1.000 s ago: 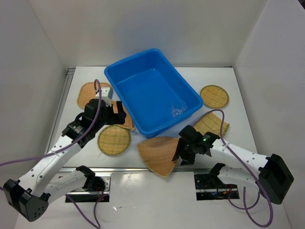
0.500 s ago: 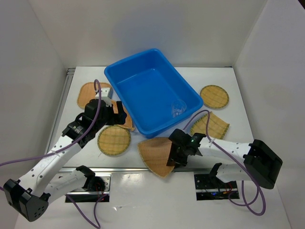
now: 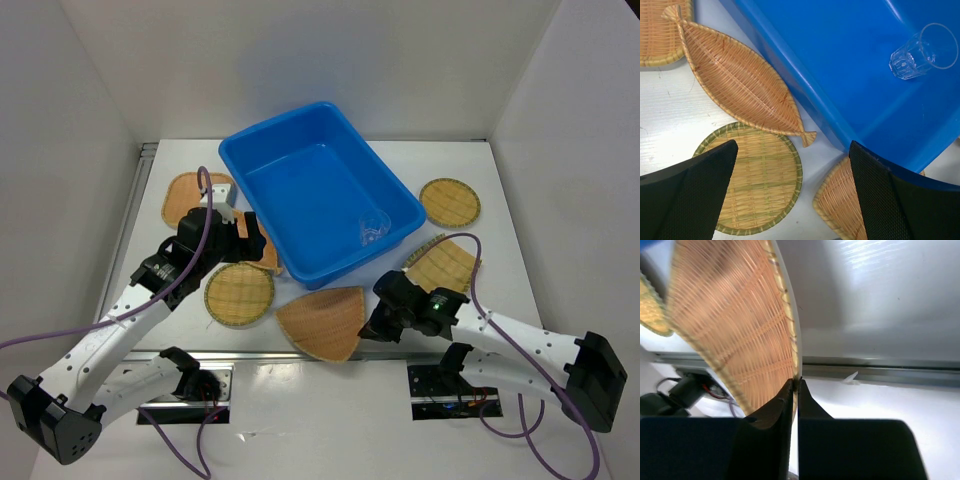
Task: Place the mixed dishes into the plastic bin
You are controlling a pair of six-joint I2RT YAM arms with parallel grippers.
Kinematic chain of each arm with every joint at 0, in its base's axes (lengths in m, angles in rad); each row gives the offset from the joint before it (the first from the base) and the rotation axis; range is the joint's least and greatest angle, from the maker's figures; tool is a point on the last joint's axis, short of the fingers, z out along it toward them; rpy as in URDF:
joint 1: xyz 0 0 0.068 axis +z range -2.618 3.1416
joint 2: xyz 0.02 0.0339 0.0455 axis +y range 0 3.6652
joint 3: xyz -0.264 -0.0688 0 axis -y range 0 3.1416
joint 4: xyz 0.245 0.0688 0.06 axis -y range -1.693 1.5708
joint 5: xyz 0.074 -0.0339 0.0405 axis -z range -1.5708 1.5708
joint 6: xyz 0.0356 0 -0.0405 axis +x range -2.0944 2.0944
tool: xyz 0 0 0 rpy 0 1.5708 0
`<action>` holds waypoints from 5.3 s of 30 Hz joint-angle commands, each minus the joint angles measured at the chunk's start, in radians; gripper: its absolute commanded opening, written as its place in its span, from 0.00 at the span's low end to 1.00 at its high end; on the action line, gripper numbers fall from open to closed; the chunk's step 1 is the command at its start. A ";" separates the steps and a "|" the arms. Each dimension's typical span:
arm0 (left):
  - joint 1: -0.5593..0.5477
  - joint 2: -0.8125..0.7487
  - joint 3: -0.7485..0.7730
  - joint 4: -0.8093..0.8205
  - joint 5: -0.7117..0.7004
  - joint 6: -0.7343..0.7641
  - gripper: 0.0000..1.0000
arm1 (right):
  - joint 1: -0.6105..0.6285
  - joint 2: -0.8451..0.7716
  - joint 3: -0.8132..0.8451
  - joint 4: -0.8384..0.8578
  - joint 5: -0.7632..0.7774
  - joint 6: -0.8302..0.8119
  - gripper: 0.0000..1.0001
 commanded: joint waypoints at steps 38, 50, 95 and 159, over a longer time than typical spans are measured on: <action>-0.005 -0.047 -0.053 0.035 -0.019 0.012 0.99 | 0.011 0.116 -0.008 -0.001 -0.132 -0.031 0.30; -0.005 -0.056 -0.072 0.025 -0.019 0.003 0.99 | 0.011 0.085 -0.089 0.079 -0.157 0.029 0.27; -0.005 -0.036 -0.047 -0.013 -0.168 0.003 0.99 | 0.020 -0.075 0.429 -0.309 -0.264 -0.258 0.01; -0.005 -0.073 0.060 -0.034 -0.381 0.076 0.99 | -0.535 1.559 1.903 -0.351 0.013 -0.891 0.29</action>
